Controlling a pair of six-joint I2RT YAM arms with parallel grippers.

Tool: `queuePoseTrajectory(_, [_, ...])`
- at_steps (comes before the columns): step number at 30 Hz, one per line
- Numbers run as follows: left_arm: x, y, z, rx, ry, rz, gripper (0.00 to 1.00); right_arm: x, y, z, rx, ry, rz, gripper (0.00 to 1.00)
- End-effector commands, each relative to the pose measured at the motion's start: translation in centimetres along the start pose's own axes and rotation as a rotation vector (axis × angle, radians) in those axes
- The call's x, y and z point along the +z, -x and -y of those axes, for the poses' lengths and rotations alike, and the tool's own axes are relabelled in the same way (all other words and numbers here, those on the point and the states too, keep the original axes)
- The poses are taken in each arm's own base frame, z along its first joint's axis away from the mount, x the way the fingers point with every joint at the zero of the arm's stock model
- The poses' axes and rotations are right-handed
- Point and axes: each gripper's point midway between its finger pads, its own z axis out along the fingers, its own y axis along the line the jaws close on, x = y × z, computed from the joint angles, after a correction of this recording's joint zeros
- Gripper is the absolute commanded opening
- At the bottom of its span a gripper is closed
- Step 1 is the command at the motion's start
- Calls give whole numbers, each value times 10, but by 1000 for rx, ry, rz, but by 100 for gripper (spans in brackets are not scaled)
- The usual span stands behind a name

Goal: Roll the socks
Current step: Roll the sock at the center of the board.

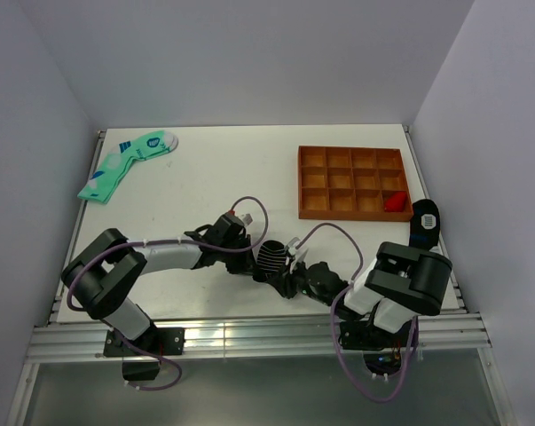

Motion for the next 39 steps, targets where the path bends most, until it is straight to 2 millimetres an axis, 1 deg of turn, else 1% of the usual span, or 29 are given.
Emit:
queuePoseTrajectory(1, [3, -37, -44, -28, 127, -109, 0, 4, -15, 9, 25, -56, -59, 28])
queuePoseTrajectory(3, [4, -36, -40, -37, 102, -96, 0, 10, -19, 8, 54, -61, -83, 24])
queuePoseTrajectory(4, [3, -39, -42, -43, 102, -95, 0, 10, -26, 7, 65, -55, -121, 22])
queuePoseTrajectory(6, [2, -34, -39, -62, 85, -57, 0, 13, -29, 4, 106, -39, -138, 21])
queuePoseTrajectory(7, [1, -38, -43, -77, 86, -55, 0, 13, -29, 1, 129, -24, -140, 20])
queuePoseTrajectory(8, [-1, -32, -35, -93, 48, -16, 1, 11, -32, 3, 155, -14, -154, 19])
queuePoseTrajectory(9, [-2, -32, -35, -108, 40, -7, 1, 10, -33, 2, 195, -8, -159, 19])
queuePoseTrajectory(10, [-3, -38, -40, -125, 41, -5, 0, 11, -32, 3, 218, -2, -159, 19])
queuePoseTrajectory(12, [-7, -34, -35, -153, 10, 37, 0, 11, -35, 5, 269, 10, -188, 19])
queuePoseTrajectory(14, [-10, -39, -38, -176, 3, 49, 0, 13, -36, -1, 291, 49, -216, 20])
queuePoseTrajectory(15, [-10, -36, -37, -180, -4, 70, 0, 14, -35, -4, 303, 63, -223, 20])
queuePoseTrajectory(16, [-11, -40, -40, -184, -1, 72, 0, 14, -38, -5, 310, 70, -245, 20])
queuePoseTrajectory(17, [-13, -39, -36, -194, -15, 87, 1, 16, -37, -11, 316, 100, -259, 20])
queuePoseTrajectory(18, [-15, -39, -38, -197, -9, 105, 1, 16, -36, -13, 324, 111, -269, 19])
queuePoseTrajectory(19, [-18, -37, -33, -195, -28, 126, 2, 17, -38, -13, 333, 111, -294, 19])
queuePoseTrajectory(21, [-21, -37, -34, -195, -23, 156, 4, 13, -40, -17, 363, 138, -329, 18])
queuePoseTrajectory(23, [-25, -32, -32, -182, -27, 208, 5, 7, -41, -13, 419, 143, -357, 18])
queuePoseTrajectory(24, [-26, -29, -35, -181, -15, 236, 5, 4, -41, -16, 451, 168, -375, 18])
queuePoseTrajectory(25, [-29, -26, -31, -171, -32, 265, 6, 4, -39, -11, 489, 163, -377, 18])
queuePoseTrajectory(27, [-30, -24, -33, -160, -23, 295, 9, 1, -41, -14, 555, 174, -423, 18])
queuePoseTrajectory(29, [-33, -17, -29, -148, -37, 354, 10, 2, -43, -11, 594, 148, -454, 18])
queuePoseTrajectory(30, [-33, -19, -33, -146, -31, 367, 14, -2, -50, -10, 618, 132, -495, 18])
queuePoseTrajectory(31, [-34, -19, -32, -141, -43, 381, 15, 0, -49, -12, 629, 144, -510, 18])
queuePoseTrajectory(32, [-36, -13, -30, -142, -53, 421, 17, 0, -50, -11, 643, 139, -525, 18])
queuePoseTrajectory(33, [-36, -15, -35, -139, -52, 433, 23, -5, -58, -10, 665, 114, -574, 18])
queuePoseTrajectory(34, [-37, -15, -34, -131, -58, 445, 25, -1, -55, -9, 663, 109, -579, 18])
queuePoseTrajectory(36, [-42, -10, -37, -124, -61, 495, 31, -2, -58, -9, 661, 104, -609, 18])
queuePoseTrajectory(38, [-47, -5, -37, -105, -68, 537, 33, -2, -59, -8, 663, 93, -643, 18])
queuePoseTrajectory(39, [-50, -3, -38, -90, -77, 571, 36, -3, -61, -7, 671, 83, -662, 18])
